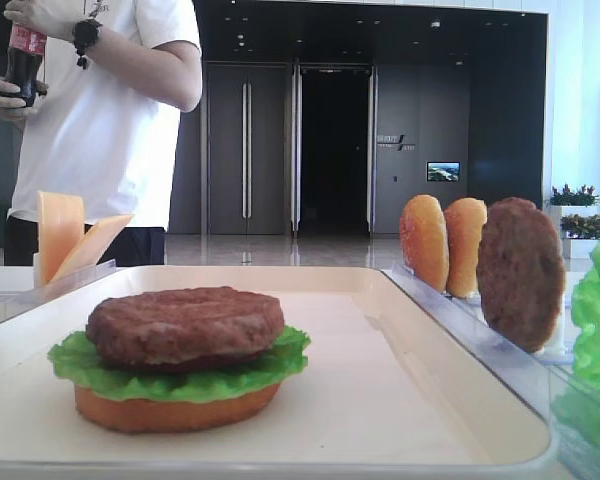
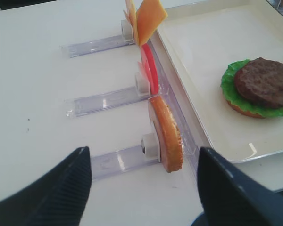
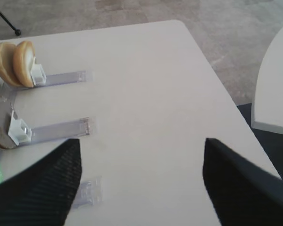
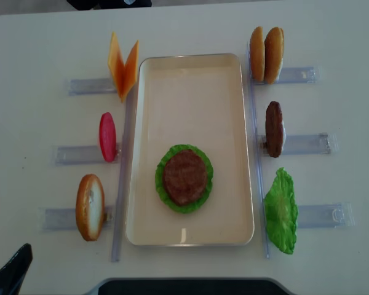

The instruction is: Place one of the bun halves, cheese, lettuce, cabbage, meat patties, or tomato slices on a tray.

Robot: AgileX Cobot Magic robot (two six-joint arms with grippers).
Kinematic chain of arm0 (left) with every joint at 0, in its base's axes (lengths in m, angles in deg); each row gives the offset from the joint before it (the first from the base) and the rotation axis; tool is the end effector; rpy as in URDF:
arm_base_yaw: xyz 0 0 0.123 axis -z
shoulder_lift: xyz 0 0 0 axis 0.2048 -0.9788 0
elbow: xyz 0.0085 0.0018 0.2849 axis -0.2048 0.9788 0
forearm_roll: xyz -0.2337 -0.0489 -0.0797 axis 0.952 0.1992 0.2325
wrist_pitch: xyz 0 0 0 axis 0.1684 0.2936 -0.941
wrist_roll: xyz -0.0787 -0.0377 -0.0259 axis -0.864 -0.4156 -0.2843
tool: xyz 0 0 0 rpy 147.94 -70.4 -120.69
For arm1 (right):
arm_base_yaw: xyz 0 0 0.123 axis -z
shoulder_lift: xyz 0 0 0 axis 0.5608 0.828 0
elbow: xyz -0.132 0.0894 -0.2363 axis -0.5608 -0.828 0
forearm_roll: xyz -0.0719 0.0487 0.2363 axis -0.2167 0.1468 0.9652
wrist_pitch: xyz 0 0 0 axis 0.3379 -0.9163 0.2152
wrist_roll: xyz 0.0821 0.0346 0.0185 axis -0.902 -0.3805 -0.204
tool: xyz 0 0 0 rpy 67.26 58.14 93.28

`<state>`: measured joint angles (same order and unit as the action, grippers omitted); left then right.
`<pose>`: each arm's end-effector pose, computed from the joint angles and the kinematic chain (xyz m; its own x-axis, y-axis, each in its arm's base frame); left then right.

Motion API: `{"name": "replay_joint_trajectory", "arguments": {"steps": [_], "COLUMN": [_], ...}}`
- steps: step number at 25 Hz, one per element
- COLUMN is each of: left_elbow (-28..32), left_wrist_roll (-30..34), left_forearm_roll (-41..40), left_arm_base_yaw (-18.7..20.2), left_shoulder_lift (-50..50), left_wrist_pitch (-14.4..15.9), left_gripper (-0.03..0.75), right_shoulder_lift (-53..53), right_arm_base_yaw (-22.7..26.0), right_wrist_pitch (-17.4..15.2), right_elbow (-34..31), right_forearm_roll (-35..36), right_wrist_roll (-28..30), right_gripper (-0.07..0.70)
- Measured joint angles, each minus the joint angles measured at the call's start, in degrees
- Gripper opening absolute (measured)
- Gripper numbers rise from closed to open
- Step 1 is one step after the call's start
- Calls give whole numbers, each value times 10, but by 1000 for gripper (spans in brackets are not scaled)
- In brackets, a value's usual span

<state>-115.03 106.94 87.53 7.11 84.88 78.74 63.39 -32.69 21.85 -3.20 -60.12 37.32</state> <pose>-0.0078 -0.0180 0.2670 -0.4868 0.1658 -0.8576 0.1885 0.9786 0.0822 -0.0191 -0.0065 0.2931 -0.4357 0.0656 -0.8977 0.1169 0.9930 0.0158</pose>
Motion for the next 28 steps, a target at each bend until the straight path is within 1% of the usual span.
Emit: {"name": "replay_joint_trajectory", "arguments": {"steps": [9,28], "left_elbow": [0,0], "left_wrist_roll": [0,0], "left_forearm_roll": [0,0], "left_arm_base_yaw": [0,0], "left_shoulder_lift": [0,0], "left_wrist_pitch": [0,0], "left_gripper": [535,535], "right_shoulder_lift": [0,0], "right_arm_base_yaw": [0,0], "right_wrist_pitch": [-4,-4], "right_elbow": [-44,-46], "right_forearm_roll": [16,24], "right_wrist_roll": [15,23], "right_gripper": [538,538]}}
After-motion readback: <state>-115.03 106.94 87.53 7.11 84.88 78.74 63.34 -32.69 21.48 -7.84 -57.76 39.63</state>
